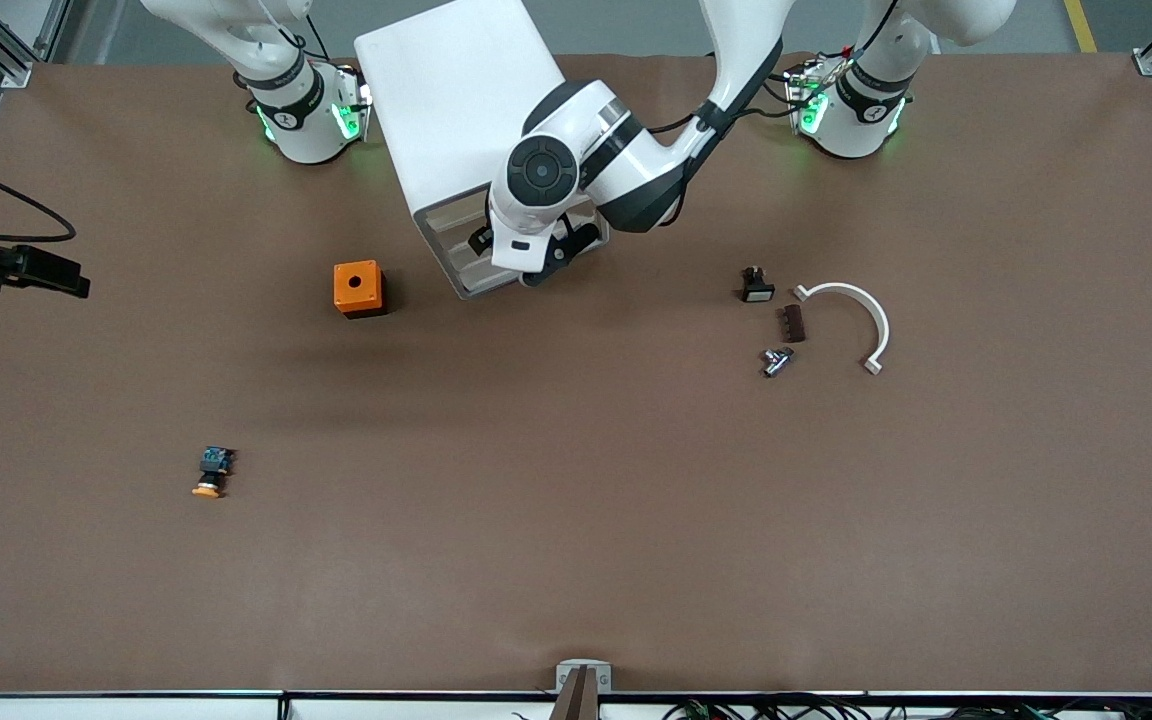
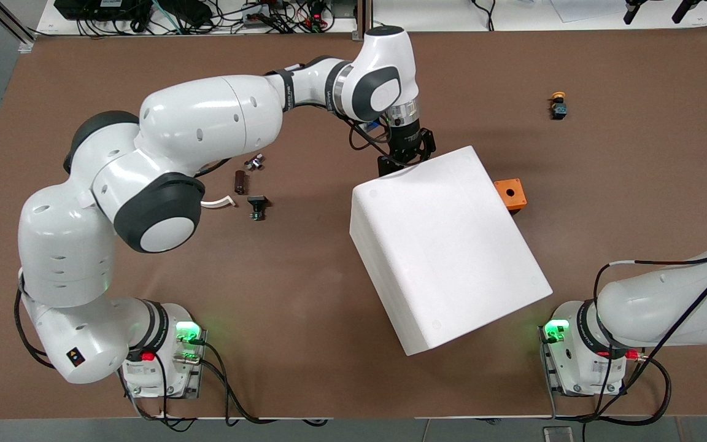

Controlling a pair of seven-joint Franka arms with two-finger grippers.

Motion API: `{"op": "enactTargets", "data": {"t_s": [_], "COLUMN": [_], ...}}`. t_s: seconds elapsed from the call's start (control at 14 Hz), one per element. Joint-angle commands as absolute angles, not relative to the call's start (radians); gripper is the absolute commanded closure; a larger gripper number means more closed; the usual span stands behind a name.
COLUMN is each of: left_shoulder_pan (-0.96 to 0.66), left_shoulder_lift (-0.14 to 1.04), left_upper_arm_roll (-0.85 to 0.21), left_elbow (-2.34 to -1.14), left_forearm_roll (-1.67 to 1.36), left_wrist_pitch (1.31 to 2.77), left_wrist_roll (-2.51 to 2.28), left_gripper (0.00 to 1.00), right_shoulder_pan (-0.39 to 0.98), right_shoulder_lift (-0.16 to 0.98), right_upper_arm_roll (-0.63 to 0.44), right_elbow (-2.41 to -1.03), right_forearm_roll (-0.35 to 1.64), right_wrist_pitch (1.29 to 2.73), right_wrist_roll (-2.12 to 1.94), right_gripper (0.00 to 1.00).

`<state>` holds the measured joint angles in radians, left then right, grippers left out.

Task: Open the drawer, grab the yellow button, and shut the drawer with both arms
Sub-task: 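Push the drawer shut with the left gripper while the right gripper withdraws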

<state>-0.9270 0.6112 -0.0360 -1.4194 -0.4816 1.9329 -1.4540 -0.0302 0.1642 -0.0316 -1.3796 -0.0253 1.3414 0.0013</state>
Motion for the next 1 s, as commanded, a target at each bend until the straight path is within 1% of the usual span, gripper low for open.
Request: {"op": "enactTargets", "data": {"t_s": [0.0, 0.21, 0.57, 0.64, 0.71, 0.79, 0.93], "left_shoulder_pan": [-0.931, -0.925, -0.829, -0.804, -0.784, -0.744, -0.654], "left_shoulder_lift": [0.607, 0.606, 0.571, 0.568, 0.565, 0.546, 0.470], "left_upper_arm_roll": [-0.041, -0.037, -0.025, -0.023, -0.023, -0.025, -0.025], "left_elbow": [-1.425, -1.428, -1.417, -1.408, -1.370, -1.352, -1.353], "left_forearm_roll": [-0.538, -0.543, -0.468, -0.445, -0.416, -0.393, -0.388], "left_wrist_pitch": [1.950, 1.951, 1.948, 1.948, 1.942, 1.930, 1.927], "left_wrist_roll": [-1.479, -1.477, -1.445, -1.421, -1.383, -1.324, -1.231], "left_gripper": [0.00, 0.00, 0.00, 0.00, 0.01, 0.01, 0.01], "right_shoulder_pan": [-0.052, -0.054, -0.051, -0.051, -0.051, -0.054, -0.060], "right_shoulder_lift": [0.172, 0.132, 0.054, 0.048, 0.041, 0.040, 0.038], "right_upper_arm_roll": [-0.032, -0.031, -0.028, -0.029, -0.029, -0.031, -0.032], "right_elbow": [-1.348, -1.357, -1.388, -1.390, -1.390, -1.391, -1.399], "right_forearm_roll": [0.035, 0.038, 0.038, 0.038, 0.038, 0.038, 0.035], "right_wrist_pitch": [1.307, 1.313, 1.310, 1.305, 1.301, 1.299, 1.282], "right_wrist_roll": [0.015, 0.023, 0.021, 0.021, 0.021, 0.018, 0.011], "right_gripper": [0.00, 0.00, 0.00, 0.00, 0.00, 0.00, 0.00]}}
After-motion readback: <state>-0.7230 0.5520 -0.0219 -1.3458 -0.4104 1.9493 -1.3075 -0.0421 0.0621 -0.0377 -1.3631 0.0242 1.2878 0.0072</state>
